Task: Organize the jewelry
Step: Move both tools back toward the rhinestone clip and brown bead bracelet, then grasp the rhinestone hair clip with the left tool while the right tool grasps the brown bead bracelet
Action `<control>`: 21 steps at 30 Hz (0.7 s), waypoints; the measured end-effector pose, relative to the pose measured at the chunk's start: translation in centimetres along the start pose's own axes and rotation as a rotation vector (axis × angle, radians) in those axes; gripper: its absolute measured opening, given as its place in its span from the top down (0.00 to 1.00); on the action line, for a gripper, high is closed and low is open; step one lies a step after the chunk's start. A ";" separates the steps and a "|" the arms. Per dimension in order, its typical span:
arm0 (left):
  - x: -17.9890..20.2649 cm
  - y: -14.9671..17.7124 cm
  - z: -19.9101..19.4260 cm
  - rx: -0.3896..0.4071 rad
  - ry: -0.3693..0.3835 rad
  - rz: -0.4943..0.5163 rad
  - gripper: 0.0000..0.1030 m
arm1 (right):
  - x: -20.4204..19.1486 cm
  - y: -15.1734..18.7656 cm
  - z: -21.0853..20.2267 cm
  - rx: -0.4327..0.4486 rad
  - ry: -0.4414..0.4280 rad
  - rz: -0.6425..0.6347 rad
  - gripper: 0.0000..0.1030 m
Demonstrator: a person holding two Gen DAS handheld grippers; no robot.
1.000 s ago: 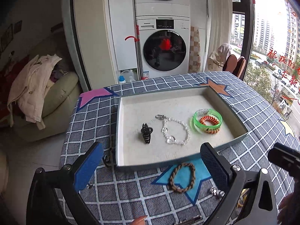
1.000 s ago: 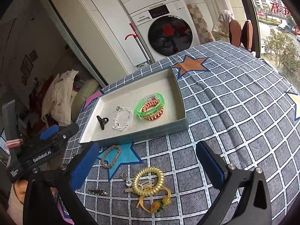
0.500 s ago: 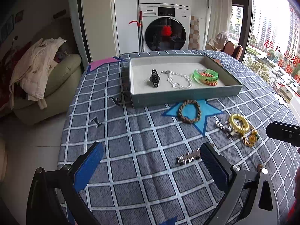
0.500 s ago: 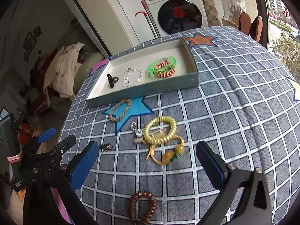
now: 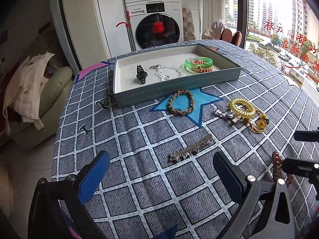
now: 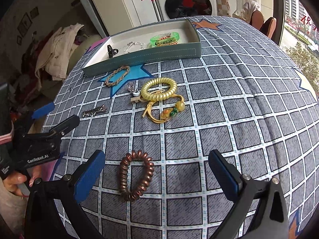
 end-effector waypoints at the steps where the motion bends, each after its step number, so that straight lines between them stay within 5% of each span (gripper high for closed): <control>1: 0.2 -0.2 0.2 -0.001 0.003 0.008 0.00 | -0.1 0.2 -0.1 -0.003 0.000 -0.006 0.00; 15: 2.2 0.1 2.3 -0.051 0.048 0.092 0.00 | -2.4 2.3 0.7 -0.036 0.014 -0.089 0.04; 21: 2.7 0.4 2.5 -0.075 0.107 0.070 0.12 | -3.1 2.4 1.0 -0.024 0.068 -0.185 0.23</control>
Point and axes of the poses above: each gripper's, at about its wrist camera, not at the fingertips, and z roughly the way its jaws point, x to its right, y to its underside, the point moved 10 cm from there along z, roughly the way its jaws point, and after that the axes turned 10 degrees about x, right-handed, at the moved point
